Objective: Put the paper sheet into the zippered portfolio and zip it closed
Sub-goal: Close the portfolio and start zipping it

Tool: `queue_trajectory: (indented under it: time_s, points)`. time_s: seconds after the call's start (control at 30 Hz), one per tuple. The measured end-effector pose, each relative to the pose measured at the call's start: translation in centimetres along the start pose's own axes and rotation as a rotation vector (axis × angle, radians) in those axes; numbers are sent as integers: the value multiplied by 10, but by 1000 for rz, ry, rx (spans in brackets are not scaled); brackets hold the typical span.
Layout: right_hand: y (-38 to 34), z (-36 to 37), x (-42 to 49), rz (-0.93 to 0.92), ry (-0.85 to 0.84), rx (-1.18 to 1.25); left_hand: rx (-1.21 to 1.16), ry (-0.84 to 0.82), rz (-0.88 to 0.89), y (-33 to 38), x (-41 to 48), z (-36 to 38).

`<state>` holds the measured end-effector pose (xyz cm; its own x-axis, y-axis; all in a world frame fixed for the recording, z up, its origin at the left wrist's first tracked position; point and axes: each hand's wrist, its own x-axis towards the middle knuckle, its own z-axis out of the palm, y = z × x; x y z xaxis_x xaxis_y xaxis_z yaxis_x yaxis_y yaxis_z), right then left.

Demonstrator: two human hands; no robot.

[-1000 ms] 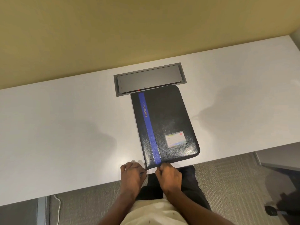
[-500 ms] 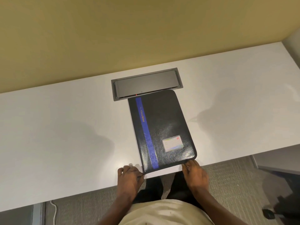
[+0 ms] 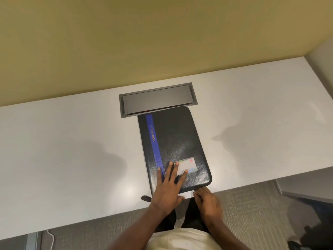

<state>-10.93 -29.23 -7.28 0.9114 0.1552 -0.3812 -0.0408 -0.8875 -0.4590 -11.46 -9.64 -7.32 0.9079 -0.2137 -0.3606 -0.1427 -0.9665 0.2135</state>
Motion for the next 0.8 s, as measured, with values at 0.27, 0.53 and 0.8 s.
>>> queue_trajectory:
  time_s: [0.27, 0.53, 0.8]
  points:
    - [-9, 5, -1, -93, -21, 1, 37, -148, -23, 9, 21, 7]
    - [4, -7, -1, 105, 34, -62, 42, -152, 6, 5, 17, 9]
    - [39, -38, 29, 113, 132, 19, 68, -136, 18, 6, 16, 6]
